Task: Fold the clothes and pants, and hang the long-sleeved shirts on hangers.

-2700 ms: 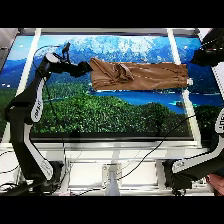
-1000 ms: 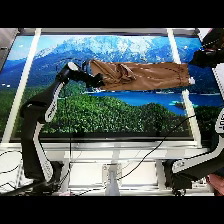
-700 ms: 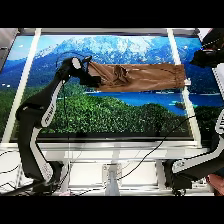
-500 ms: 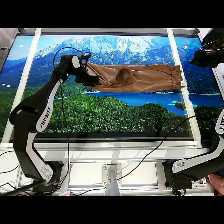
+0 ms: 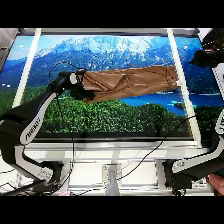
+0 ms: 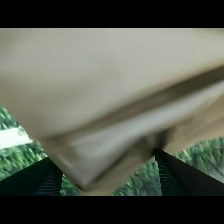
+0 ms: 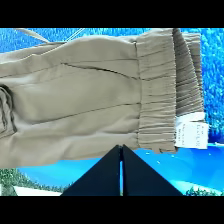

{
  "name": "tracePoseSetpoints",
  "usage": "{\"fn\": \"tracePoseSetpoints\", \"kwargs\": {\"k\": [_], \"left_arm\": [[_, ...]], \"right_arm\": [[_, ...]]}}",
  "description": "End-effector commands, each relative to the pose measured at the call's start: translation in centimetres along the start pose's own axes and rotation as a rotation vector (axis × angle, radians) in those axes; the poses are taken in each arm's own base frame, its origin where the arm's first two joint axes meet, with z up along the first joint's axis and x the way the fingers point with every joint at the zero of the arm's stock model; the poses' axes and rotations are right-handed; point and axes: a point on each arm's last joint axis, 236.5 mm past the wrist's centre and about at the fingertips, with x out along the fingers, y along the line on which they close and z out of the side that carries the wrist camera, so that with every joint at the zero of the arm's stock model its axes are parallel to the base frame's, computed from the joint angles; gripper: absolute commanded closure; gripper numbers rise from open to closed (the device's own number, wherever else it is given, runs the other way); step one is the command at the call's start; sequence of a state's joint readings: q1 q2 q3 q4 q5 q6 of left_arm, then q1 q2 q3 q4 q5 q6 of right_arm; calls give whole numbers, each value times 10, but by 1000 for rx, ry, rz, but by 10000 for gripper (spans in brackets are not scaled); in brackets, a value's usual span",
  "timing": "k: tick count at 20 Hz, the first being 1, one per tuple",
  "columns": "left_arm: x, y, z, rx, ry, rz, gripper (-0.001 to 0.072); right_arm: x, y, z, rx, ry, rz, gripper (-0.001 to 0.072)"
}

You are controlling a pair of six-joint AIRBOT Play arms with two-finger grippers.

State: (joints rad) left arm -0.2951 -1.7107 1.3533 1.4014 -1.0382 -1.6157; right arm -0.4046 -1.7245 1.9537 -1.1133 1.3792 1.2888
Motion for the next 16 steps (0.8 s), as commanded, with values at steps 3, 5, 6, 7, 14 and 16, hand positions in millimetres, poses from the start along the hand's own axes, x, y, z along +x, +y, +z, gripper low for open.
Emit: {"fn": "tracePoseSetpoints", "kwargs": {"k": [3, 5, 6, 7, 14, 16], "left_arm": [[-36, -2, 5, 18, -77, -17, 86], [-77, 0, 15, 29, -160, -21, 86], [-100, 4, 16, 29, -197, -14, 86], [-127, 12, 14, 37, -232, 12, 85], [-154, 92, -4, -119, -415, 105, 309], [-122, 89, 9, -326, -476, -62, 382]], "right_arm": [[0, 4, 1, 2, -5, 14, 680], [0, 3, 2, 2, -8, 13, 679], [0, 3, 2, 2, -9, 13, 679], [0, 3, 2, 2, -9, 12, 679], [0, 3, 3, 2, -11, 11, 679], [0, 3, 3, 2, -14, 11, 679]]}}
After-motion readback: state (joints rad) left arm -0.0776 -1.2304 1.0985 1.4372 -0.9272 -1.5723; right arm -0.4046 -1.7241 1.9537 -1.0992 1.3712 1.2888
